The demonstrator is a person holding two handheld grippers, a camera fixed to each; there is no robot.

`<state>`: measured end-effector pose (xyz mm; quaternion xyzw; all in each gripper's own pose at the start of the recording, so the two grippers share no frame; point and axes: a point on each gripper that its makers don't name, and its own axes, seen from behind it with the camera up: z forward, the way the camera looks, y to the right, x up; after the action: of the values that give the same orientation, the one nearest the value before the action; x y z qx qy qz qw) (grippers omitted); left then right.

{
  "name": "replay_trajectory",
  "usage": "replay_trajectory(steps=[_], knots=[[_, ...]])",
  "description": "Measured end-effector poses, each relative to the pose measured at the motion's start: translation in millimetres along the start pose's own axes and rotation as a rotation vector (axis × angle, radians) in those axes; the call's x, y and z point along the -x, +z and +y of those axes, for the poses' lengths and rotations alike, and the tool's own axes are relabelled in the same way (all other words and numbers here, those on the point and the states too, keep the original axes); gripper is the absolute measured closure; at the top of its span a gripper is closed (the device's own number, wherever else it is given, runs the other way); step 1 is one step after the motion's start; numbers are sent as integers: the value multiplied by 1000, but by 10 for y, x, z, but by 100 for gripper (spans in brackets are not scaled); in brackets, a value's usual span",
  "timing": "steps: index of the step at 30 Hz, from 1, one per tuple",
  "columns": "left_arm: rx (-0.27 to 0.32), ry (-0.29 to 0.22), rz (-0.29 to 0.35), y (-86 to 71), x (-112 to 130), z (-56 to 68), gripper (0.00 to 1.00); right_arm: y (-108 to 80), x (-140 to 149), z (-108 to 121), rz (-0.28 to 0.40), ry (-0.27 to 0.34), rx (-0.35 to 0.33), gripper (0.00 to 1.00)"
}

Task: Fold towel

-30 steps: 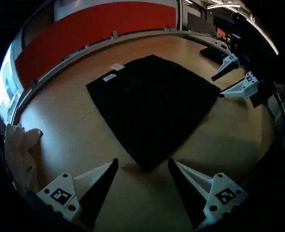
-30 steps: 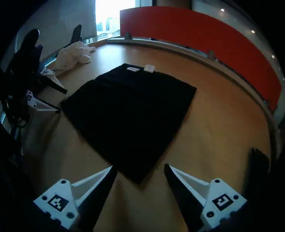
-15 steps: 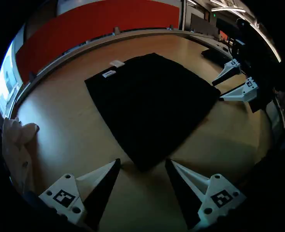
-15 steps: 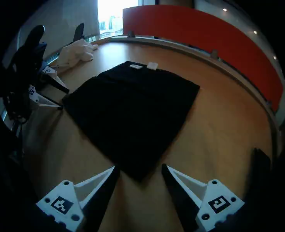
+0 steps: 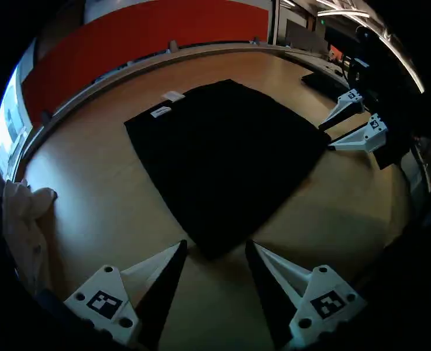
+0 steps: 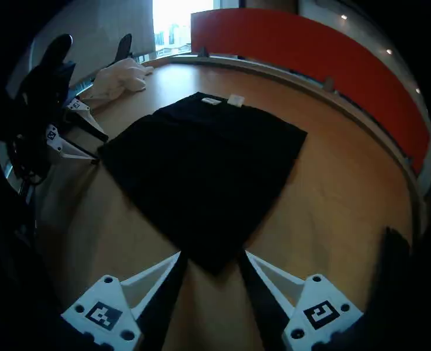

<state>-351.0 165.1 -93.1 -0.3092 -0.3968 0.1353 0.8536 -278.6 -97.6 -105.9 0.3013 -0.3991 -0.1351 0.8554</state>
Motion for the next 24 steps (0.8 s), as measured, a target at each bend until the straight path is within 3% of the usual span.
replay_trajectory(steps=[9,15,20,24], knots=[[9,13,-8,10,-2,91,51,11,-10,-24,-5,8,4,53],[11,14,-12,14,0,118,67,8,-22,17,-8,30,16,75],[-3,7,-17,18,-7,113,88,-6,-17,12,-9,35,16,79],[-9,4,-20,12,-7,115,89,-27,-34,5,-2,31,19,80]])
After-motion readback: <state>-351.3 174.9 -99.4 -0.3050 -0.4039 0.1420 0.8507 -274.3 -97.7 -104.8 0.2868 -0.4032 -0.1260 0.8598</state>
